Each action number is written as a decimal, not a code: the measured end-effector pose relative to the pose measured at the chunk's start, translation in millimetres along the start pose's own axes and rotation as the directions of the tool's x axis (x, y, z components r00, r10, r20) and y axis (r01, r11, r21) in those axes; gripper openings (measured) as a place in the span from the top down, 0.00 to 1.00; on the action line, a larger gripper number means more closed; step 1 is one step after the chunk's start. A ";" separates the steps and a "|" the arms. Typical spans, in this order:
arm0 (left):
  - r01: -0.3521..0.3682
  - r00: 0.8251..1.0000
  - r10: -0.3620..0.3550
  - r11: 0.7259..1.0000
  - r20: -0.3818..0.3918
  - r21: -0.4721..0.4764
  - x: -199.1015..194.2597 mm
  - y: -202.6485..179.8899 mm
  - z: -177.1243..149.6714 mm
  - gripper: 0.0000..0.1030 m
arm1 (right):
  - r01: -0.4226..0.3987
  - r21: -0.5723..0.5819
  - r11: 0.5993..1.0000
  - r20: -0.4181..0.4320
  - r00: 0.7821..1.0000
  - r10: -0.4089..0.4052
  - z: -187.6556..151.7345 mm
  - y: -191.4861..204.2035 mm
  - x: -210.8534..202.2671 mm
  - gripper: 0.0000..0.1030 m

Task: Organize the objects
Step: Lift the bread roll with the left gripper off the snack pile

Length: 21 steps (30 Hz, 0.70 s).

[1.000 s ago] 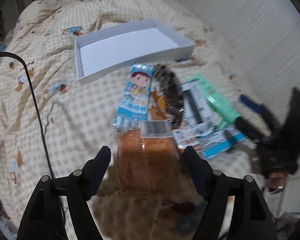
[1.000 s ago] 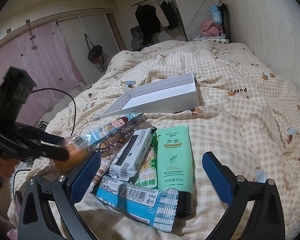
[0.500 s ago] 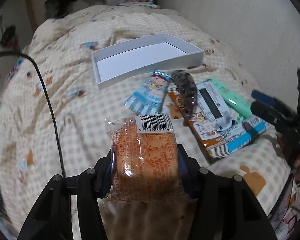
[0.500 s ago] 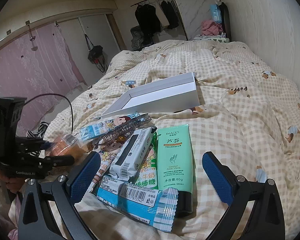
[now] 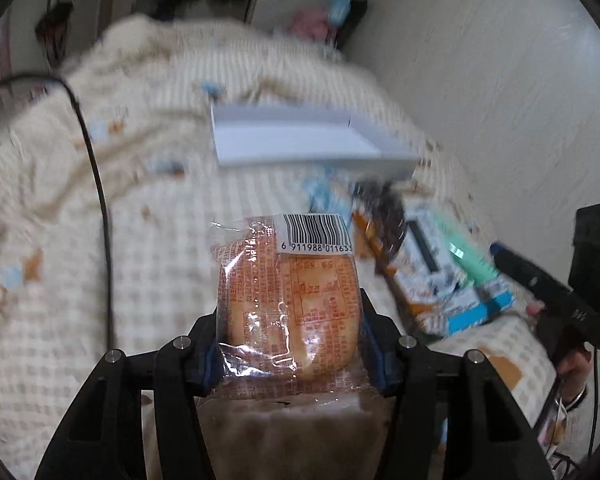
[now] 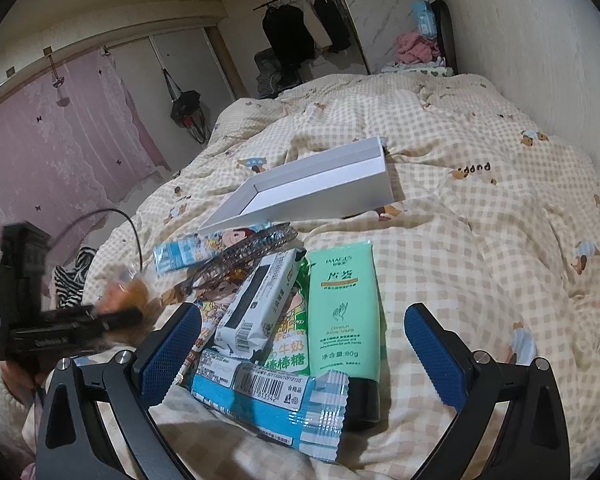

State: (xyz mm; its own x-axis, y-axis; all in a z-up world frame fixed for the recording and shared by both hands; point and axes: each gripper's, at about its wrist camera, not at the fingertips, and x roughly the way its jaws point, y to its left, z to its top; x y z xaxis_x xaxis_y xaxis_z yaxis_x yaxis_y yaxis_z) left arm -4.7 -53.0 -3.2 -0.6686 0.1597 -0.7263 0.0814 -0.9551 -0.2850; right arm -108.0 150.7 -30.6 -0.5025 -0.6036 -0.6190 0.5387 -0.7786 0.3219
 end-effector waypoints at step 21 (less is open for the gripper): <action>0.100 0.988 -0.109 0.991 0.105 0.092 -6.8 -14.6 36.1 0.43 | -0.071 0.087 0.994 0.063 0.996 0.065 -1.5 -15.8 -9.2 0.27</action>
State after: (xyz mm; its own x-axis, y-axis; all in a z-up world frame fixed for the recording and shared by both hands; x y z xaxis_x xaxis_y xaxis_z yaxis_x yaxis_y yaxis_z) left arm -28.1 -49.1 28.5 -0.7472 0.2359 -0.6213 -0.0537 -0.9533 -0.2973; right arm -110.9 168.9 -31.0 -0.5076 -0.6628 -0.5505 0.5122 -0.7459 0.4258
